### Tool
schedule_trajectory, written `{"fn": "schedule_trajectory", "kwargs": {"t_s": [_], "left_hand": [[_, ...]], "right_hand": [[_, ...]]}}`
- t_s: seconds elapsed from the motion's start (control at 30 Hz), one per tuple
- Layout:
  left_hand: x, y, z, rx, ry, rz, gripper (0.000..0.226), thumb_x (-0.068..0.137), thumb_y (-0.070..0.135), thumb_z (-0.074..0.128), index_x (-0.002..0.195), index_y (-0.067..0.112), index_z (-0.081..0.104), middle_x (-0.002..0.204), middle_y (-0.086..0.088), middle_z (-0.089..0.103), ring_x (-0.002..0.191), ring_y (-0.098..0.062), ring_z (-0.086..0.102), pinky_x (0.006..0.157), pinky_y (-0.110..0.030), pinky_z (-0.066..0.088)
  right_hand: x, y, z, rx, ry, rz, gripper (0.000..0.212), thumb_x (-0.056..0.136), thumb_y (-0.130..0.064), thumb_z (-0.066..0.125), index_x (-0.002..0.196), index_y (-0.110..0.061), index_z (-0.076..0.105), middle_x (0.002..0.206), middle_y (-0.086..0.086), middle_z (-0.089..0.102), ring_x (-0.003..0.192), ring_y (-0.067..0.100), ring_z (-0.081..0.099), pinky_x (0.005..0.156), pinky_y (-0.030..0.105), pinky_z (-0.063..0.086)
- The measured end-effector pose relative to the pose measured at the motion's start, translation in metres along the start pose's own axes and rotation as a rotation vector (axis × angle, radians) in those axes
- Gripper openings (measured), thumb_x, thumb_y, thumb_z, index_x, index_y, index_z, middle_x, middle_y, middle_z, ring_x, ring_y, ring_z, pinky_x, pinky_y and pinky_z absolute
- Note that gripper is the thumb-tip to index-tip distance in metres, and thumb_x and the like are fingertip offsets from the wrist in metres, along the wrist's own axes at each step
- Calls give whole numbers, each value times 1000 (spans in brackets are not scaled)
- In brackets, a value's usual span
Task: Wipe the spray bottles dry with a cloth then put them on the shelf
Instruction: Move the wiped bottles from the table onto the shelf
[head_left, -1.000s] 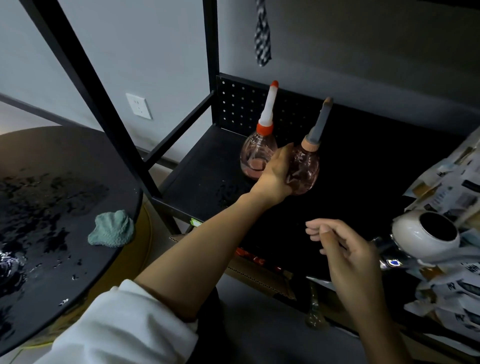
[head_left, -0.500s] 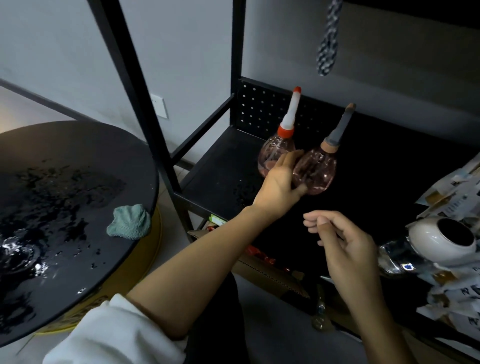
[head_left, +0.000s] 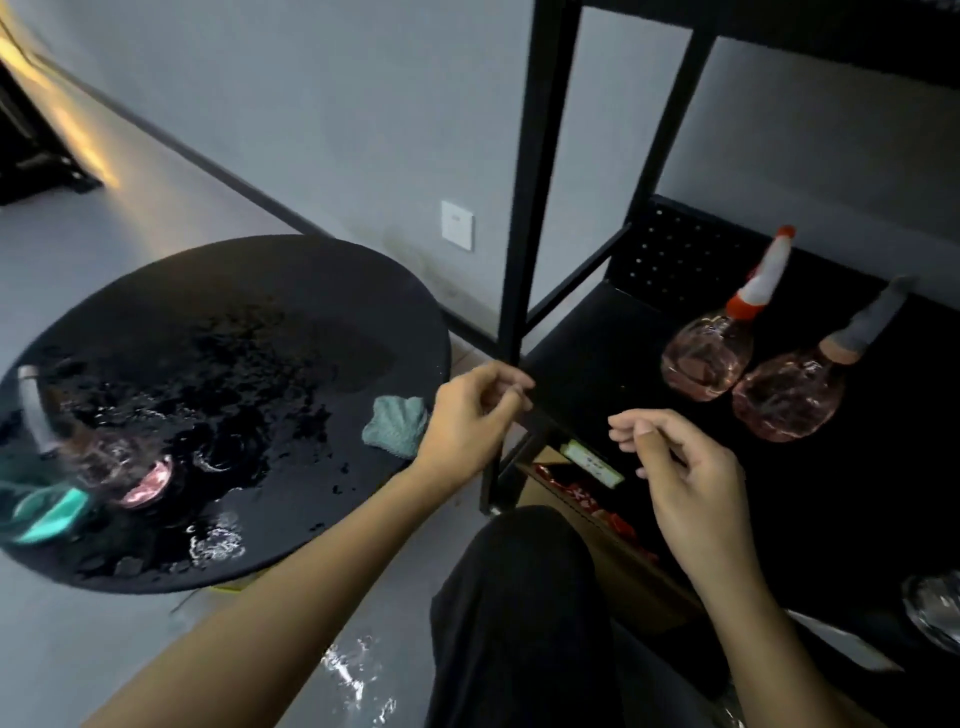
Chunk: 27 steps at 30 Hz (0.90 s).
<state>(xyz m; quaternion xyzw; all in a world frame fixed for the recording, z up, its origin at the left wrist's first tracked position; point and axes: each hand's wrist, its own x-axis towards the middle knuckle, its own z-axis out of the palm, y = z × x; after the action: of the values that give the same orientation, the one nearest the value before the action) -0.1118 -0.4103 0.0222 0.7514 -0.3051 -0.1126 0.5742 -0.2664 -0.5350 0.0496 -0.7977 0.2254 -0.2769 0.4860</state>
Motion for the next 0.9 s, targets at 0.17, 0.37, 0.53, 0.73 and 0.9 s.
{"fn": "schedule_trajectory", "kwargs": {"t_s": [0.17,0.37,0.53,0.73,0.9], "left_hand": [[-26,-28,-67,49,118,-98,16,96,11,54,91,19,67,78,-1,71,75,-17,67,70,-28,54],[-59,-62,-134,100,255,-209,14,95,9,56,91,16,68,79,1,72,77,-16,68,68,-29,54],[-85,-100,-188,156,462,-316,9,92,12,60,97,16,67,91,-1,69,80,-10,64,67,-21,50],[-114,-154,-244,280,800,-456,25,84,12,65,106,15,53,110,-12,56,91,-20,58,84,-41,53],[-124,-185,-276,314,899,-564,51,78,26,70,118,12,41,120,-18,46,110,-34,52,97,-48,46]], "right_hand": [[2,-18,53,28,-106,-34,20,96,-19,51,95,-20,71,93,-10,70,93,4,64,75,16,49],[2,-32,112,4,-250,-88,17,94,-10,55,95,-18,71,94,-9,71,91,5,66,77,25,53],[-6,-43,155,18,-355,-103,16,94,-11,55,94,-16,71,94,-9,71,91,3,65,75,14,50],[-17,-43,198,7,-435,-84,18,94,-13,56,92,-24,70,93,-14,70,89,2,64,74,22,52],[-23,-41,222,-16,-477,-124,22,94,-13,56,89,-32,68,88,-19,69,81,9,66,71,36,52]]}}
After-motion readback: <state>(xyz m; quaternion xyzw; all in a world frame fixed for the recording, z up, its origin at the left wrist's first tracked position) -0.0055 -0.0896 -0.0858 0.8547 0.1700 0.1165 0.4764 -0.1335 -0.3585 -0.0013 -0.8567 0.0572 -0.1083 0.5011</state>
